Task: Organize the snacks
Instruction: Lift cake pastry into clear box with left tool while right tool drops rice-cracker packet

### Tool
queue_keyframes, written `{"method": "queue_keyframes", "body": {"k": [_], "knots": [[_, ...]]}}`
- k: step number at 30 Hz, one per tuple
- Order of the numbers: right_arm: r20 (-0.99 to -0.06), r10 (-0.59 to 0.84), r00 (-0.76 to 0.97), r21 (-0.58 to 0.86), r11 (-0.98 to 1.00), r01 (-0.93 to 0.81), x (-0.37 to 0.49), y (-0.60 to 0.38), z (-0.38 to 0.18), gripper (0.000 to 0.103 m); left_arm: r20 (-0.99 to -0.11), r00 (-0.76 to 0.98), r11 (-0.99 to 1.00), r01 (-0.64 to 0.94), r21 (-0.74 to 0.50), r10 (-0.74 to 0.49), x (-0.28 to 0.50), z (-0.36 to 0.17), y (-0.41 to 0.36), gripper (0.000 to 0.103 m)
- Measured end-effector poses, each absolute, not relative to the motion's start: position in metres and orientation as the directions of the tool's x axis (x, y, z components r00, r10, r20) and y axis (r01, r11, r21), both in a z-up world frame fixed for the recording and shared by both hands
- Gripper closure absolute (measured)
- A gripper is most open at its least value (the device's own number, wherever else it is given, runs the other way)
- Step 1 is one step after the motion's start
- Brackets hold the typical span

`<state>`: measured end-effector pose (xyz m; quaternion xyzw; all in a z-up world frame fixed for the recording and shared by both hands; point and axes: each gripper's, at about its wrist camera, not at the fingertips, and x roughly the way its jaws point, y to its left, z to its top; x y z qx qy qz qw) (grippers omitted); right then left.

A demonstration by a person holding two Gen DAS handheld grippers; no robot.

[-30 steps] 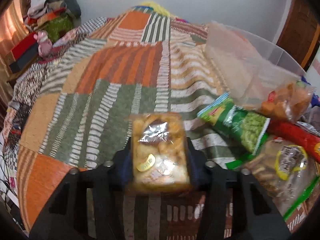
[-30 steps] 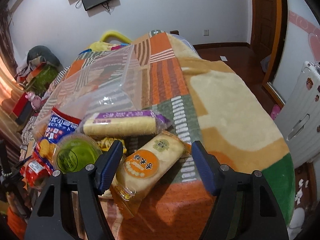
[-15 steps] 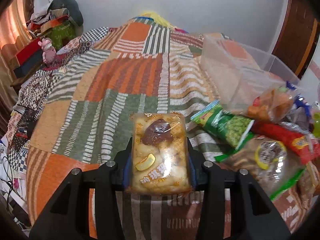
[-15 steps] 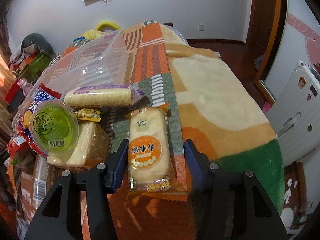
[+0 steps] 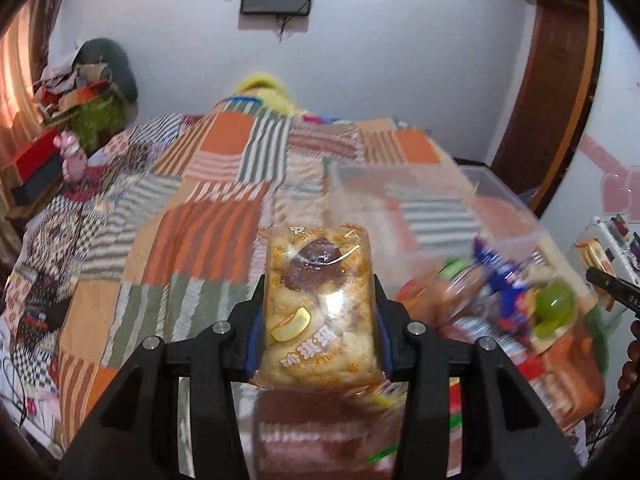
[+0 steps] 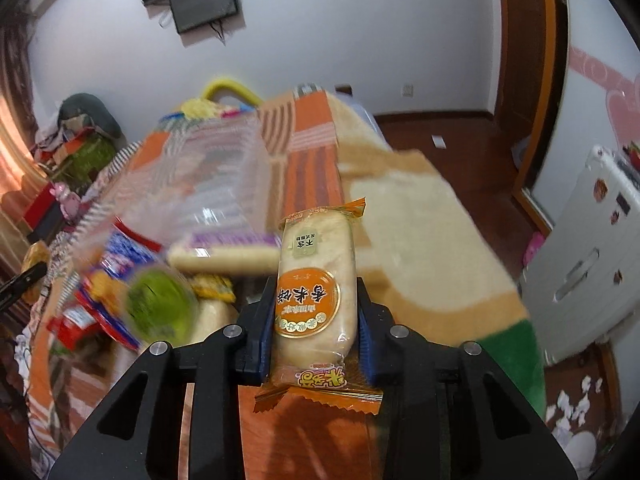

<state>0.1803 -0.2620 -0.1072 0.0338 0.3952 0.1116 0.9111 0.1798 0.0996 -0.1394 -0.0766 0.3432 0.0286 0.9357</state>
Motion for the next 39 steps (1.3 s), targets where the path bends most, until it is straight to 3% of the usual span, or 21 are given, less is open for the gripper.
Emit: {"method": "queue_keyframes", "body": {"k": [9,15,26,39], "knots": [[-0.630,0.308,0.713,0.149,0.949,-0.278,0.205,-0.224,-0.079,0.073,-0.620,0.782,0.990,-0.023,-0.136,-0.067,0.220,-0.113,0.069,0.059],[-0.622,0.358,0.697,0.163,0.929,-0.332,0.230,-0.195,-0.081,0.073,-0.662,0.743,0.990,0.009,-0.138,-0.099,0.254,-0.120,0.055,0.059],[-0.693,0.379,0.613,0.159,0.910,-0.383,0.268,-0.154,-0.102,0.073,-0.744,0.665,0.997,0.023,-0.073,-0.069,0.303,-0.144,0.043,0.059],[-0.762,0.353,0.543,0.113,0.898,-0.426,0.269,-0.145,-0.113,0.070,-0.742,0.670,0.999,0.005,-0.032,-0.027,0.305,-0.146,0.045,0.058]]}}
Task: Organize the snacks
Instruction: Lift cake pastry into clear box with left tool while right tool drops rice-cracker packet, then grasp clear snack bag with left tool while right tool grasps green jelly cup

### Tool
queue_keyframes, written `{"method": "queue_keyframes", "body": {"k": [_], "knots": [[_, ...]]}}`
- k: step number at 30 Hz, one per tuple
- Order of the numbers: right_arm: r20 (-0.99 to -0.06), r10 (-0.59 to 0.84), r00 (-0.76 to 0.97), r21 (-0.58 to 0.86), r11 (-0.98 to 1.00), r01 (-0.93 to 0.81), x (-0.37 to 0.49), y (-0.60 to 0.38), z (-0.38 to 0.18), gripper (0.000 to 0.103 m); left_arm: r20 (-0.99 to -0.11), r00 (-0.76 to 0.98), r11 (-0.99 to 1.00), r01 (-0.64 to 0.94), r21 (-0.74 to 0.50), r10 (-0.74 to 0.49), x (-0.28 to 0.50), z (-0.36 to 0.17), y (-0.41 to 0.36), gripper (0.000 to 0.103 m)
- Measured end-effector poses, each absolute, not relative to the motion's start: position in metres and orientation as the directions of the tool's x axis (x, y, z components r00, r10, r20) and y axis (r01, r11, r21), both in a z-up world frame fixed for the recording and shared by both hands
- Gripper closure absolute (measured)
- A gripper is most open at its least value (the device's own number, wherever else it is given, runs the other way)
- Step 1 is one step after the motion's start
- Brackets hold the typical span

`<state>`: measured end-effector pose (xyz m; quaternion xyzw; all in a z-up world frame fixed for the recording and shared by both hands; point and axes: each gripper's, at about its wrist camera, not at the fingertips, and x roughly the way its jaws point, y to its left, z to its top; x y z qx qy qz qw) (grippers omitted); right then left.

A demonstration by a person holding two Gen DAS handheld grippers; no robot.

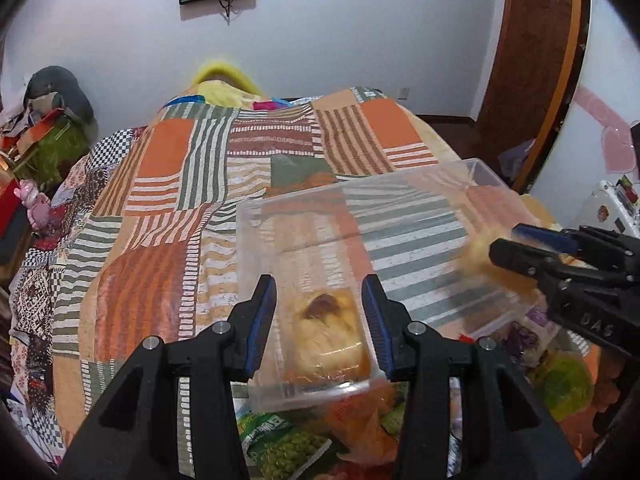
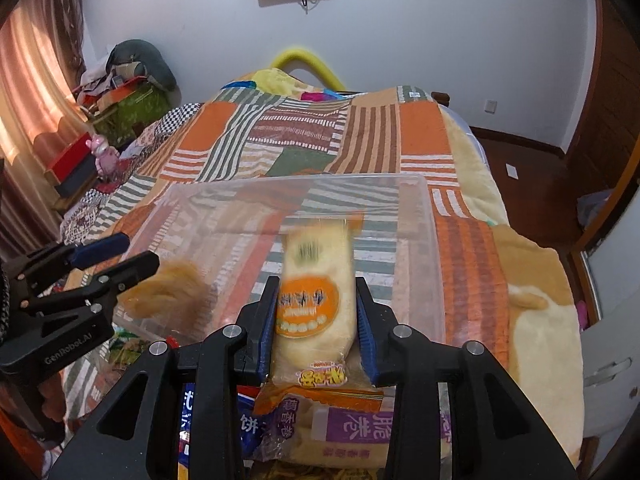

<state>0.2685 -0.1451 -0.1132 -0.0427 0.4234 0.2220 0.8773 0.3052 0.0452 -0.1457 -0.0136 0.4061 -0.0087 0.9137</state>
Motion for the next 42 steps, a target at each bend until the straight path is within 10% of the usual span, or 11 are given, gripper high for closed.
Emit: {"method": "queue_keyframes", "body": {"k": [22,42], "knots": [[-0.690,0.388,0.611,0.080,0.880,-0.469,0.190,-0.180,-0.080,0.055,-0.735,0.670,0.994,0.062,-0.086,-0.105,0.199,-0.123,0.025,0.009],[-0.732,0.372,0.571,0.095,0.885,-0.455,0.157,-0.189,-0.124,0.043,-0.799,0.591,0.990,0.000,-0.138,-0.111,0.134,-0.187,0.064,0.009]]}}
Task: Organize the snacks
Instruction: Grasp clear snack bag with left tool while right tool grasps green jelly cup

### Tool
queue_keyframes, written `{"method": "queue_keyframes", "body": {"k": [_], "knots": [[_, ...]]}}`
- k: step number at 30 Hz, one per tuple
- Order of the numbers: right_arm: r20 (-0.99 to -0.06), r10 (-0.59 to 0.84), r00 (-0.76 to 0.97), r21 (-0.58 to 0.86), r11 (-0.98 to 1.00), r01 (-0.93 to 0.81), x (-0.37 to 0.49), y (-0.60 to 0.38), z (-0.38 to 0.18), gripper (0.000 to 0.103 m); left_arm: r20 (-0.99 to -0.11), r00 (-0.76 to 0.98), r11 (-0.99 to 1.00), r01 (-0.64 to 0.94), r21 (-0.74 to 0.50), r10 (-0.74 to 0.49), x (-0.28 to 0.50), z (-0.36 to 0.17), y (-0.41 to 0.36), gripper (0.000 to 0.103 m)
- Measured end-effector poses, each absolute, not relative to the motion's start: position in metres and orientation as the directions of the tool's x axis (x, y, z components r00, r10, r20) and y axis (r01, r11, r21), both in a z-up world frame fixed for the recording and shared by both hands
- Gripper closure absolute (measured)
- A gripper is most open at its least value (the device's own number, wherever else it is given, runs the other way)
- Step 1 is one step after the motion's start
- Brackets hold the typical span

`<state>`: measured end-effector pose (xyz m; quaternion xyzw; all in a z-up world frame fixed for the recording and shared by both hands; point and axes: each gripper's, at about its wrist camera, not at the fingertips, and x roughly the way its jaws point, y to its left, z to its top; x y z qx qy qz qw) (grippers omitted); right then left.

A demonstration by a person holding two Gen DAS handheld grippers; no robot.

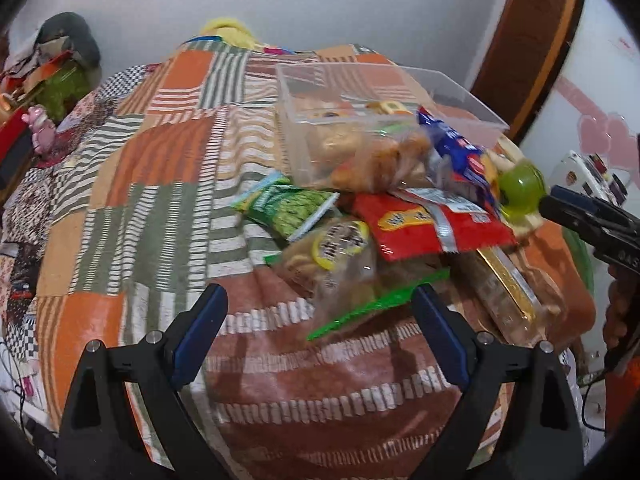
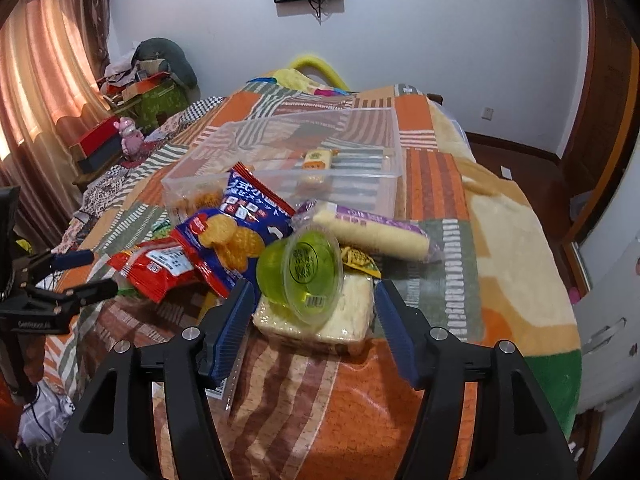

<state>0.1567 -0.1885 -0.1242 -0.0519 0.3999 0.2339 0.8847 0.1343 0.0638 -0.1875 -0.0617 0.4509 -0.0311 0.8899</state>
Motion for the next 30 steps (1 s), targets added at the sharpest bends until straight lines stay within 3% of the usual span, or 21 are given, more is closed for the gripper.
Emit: {"method": "queue_keyframes", "body": {"k": [10,23,27,30], "knots": [[-0.745,0.377,0.551,0.118,0.887,-0.446,0.161,-0.181,-0.133,0.043,-0.805,0.579,0.982,-0.037,-0.183,-0.128,0.163,-0.197,0.051,0.007],[-0.746,0.370,0.553,0.110,0.889,-0.445,0.167,-0.163,-0.143,0.043,-0.808,0.587,0.995,-0.045,-0.090,-0.046,0.174,-0.212,0.046,0.004],[-0.743,0.366,0.560,0.110,0.892,-0.438,0.167,-0.168,-0.142,0.053,-0.814,0.579,0.996,-0.039,-0.081,-0.044,0.180,-0.218,0.040,0.004],[-0.742,0.372,0.558,0.115,0.891,-0.440,0.168,-0.170,-0.141,0.054,-0.816,0.578,0.996,-0.052,-0.073,-0.030,0.184,-0.223,0.039,0.005]]}}
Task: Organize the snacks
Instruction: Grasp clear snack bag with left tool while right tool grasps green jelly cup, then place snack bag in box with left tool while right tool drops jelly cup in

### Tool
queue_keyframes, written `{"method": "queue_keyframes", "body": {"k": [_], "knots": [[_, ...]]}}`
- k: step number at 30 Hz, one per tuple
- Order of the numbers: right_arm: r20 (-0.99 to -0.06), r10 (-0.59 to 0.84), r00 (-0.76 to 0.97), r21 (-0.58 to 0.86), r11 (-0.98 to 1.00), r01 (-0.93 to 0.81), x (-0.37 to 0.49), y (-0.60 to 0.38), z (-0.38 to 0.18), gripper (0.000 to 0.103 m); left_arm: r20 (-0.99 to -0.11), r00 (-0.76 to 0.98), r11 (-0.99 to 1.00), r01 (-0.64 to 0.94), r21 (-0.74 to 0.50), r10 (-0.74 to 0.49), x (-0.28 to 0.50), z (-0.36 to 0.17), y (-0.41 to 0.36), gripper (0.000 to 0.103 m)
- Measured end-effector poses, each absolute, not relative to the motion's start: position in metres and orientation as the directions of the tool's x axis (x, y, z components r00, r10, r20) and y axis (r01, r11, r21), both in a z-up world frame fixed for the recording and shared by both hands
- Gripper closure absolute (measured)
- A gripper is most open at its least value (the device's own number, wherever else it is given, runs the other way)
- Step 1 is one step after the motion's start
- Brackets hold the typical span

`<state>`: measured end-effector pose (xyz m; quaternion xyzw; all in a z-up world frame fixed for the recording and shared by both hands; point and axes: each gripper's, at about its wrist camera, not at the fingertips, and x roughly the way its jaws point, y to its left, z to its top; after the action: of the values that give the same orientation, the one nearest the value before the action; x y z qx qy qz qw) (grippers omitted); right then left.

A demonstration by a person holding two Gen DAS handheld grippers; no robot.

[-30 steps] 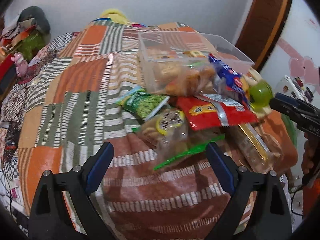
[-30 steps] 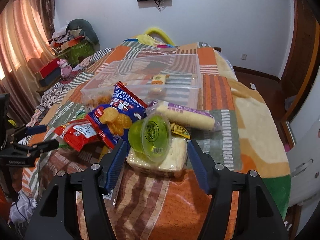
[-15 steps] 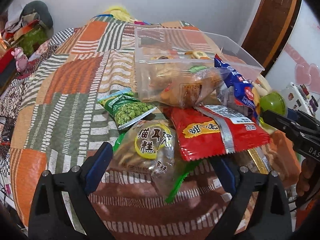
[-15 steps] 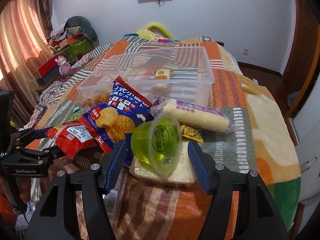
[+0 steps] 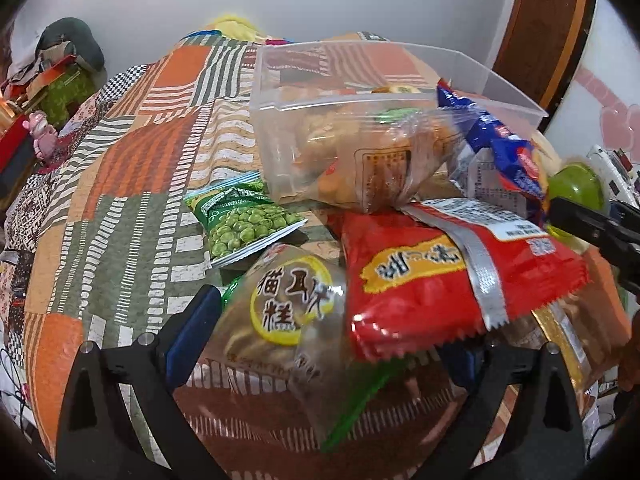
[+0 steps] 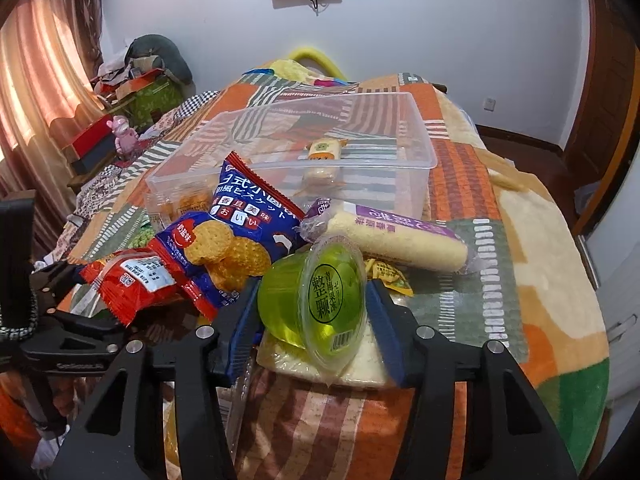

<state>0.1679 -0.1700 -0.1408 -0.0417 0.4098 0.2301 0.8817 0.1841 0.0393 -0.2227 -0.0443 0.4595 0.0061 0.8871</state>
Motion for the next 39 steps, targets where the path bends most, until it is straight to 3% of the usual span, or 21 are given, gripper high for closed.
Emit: {"method": "queue_keyframes", "body": {"k": [4,13,27,39], "knots": [[-0.735,0.366,0.571,0.099,0.891,-0.443,0.163,-0.170,-0.139,0.057,-0.807,0.590,0.995,-0.059,-0.074,-0.025,0.179,-0.223,0.042,0.025],[-0.715,0.384,0.585,0.117,0.890,-0.441,0.159,-0.177,-0.128,0.064,-0.766,0.642,0.997,-0.024,-0.070,-0.038,0.145,-0.200,0.049,0.055],[-0.657,0.421,0.626,0.143,0.884,-0.445,0.150,-0.186,-0.099,0.065,-0.684,0.728,0.996,-0.022,-0.088,-0.045,0.122,-0.134,0.059,0.055],[-0.562,0.423,0.710,0.115,0.891,-0.439,0.172,-0.181,-0.062,0.065,-0.604,0.787,0.988,0.047,-0.144,-0.126,0.177,-0.088,0.044,0.055]]}}
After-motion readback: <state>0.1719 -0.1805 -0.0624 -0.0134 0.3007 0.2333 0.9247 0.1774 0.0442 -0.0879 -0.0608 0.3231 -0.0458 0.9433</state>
